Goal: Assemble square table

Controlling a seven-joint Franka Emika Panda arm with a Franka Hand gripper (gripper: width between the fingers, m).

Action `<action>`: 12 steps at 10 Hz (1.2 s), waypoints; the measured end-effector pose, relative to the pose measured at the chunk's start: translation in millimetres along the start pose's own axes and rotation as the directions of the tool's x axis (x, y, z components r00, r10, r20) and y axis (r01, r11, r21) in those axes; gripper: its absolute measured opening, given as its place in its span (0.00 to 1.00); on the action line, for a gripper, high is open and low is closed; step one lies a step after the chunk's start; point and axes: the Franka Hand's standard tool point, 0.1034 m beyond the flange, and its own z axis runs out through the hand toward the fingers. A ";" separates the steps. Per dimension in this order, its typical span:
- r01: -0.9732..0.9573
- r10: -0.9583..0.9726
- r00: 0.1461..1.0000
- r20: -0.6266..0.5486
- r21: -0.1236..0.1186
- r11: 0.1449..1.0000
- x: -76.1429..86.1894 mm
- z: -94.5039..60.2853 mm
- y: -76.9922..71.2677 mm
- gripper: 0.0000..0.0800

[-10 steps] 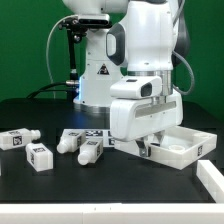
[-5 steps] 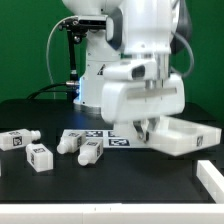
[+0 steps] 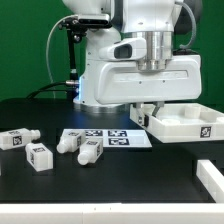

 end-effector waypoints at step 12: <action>-0.217 0.219 0.973 0.075 -0.031 0.976 87.1 27.0 104.8 0.07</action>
Offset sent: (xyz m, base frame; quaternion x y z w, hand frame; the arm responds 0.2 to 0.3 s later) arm 0.0645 -0.0820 -0.0012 -0.0016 -0.0579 0.1943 0.9792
